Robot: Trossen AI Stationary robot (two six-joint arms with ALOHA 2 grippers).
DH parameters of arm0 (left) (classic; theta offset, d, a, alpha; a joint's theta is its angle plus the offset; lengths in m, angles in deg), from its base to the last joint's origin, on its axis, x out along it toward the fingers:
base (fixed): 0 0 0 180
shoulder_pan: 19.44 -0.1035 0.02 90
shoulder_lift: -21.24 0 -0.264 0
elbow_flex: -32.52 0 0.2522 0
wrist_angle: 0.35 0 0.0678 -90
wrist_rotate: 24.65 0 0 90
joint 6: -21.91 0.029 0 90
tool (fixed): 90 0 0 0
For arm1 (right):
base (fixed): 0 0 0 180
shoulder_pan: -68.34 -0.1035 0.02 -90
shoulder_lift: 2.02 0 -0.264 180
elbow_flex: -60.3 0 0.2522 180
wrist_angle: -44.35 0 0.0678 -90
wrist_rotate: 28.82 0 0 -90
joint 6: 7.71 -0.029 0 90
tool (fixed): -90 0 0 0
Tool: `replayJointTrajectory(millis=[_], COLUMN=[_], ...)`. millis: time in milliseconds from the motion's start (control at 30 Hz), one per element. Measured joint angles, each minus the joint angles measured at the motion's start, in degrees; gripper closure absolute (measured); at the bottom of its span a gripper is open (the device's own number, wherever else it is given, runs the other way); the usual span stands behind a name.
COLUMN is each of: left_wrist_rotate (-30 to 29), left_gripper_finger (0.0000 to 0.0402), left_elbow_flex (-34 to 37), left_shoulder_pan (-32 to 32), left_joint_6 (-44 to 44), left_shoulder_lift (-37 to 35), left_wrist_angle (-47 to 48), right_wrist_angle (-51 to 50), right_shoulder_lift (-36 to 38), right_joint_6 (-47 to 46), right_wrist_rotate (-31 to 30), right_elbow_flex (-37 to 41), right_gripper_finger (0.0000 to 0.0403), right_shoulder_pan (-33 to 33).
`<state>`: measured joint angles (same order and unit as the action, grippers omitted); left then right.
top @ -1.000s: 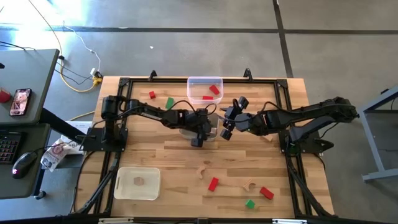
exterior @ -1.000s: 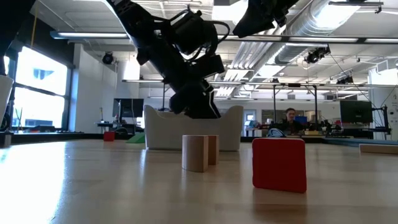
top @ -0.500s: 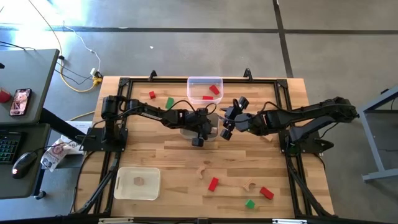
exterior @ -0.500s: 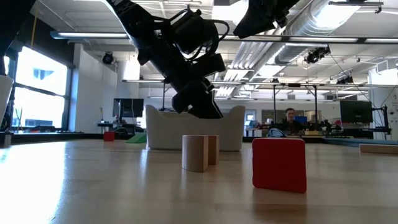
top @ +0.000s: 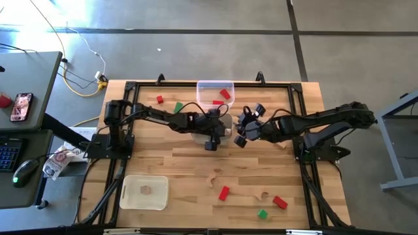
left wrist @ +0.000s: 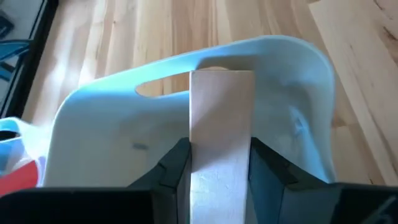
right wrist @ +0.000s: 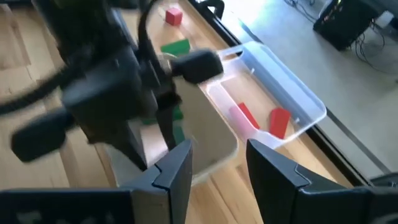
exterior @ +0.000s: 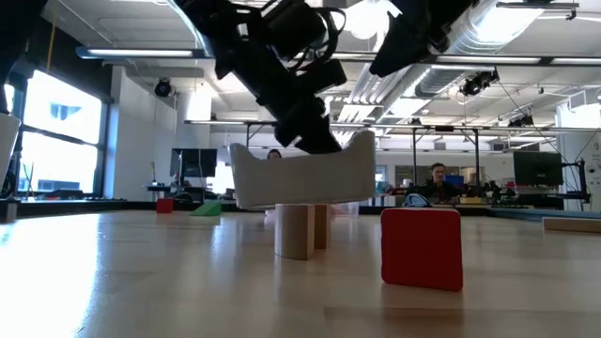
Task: Sort & place blocks by color
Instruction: Put the top brown rectangular block into the bottom white bin
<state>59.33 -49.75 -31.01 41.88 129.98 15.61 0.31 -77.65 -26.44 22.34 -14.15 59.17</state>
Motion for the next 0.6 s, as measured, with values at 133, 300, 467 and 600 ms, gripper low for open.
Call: replayJointTrajectory(millis=[133, 300, 467, 600], left_wrist_rotate=[0.3, 1.1, -0.6, -3.3], left_gripper_finger=[0.0308, 0.0308, 0.0308, 0.0308], left_elbow_flex=[-0.9, -1.1, -1.2, -1.2], left_shoulder_pan=[0.0, 0.0, 0.3, 0.4], left_joint_6=[-1.1, -2.3, -1.7, -1.3], left_shoulder_lift=[-0.5, -0.3, 0.1, -0.7], left_wrist_angle=[0.0, 2.9, 3.6, 4.7], right_wrist_angle=[-1.7, -2.1, -2.1, -2.1], right_shoulder_lift=[0.0, 0.0, 0.0, 0.0], right_joint_6=[-1.4, -1.9, -1.9, -2.0], right_wrist_rotate=[0.0, 0.1, 0.1, 0.1], right_elbow_flex=[0.0, 0.0, 0.0, 0.0], right_gripper_finger=[0.0263, 0.0263, 0.0263, 0.0263], right_shoulder_pan=[0.0, 0.0, 0.0, 0.0])
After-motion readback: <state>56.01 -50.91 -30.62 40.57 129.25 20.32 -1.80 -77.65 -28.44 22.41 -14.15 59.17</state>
